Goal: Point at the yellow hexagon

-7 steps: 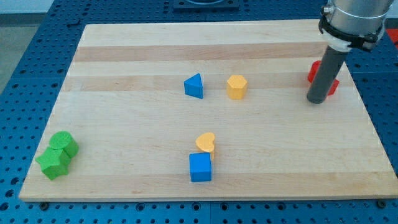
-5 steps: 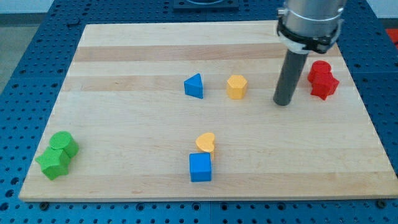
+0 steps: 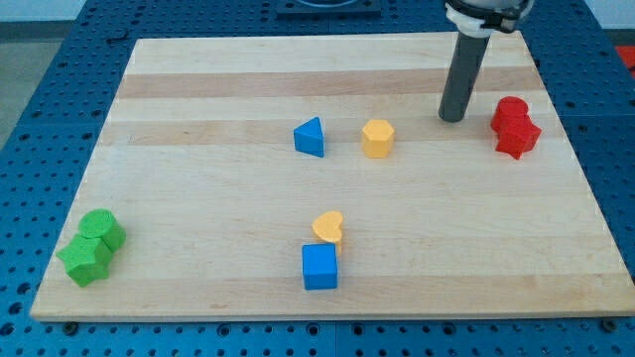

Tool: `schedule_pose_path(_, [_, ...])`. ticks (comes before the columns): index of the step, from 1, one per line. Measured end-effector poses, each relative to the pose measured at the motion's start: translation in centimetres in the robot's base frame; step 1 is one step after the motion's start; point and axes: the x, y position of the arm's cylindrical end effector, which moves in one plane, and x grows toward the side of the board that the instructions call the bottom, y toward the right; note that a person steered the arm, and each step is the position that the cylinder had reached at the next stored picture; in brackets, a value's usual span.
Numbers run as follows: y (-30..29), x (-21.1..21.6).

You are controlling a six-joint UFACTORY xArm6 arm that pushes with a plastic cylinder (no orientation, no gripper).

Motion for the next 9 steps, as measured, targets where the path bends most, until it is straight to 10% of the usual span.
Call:
schedule_pose_path(6, [2.9,-0.6])
schedule_pose_path(9, [-6.4,0.4])
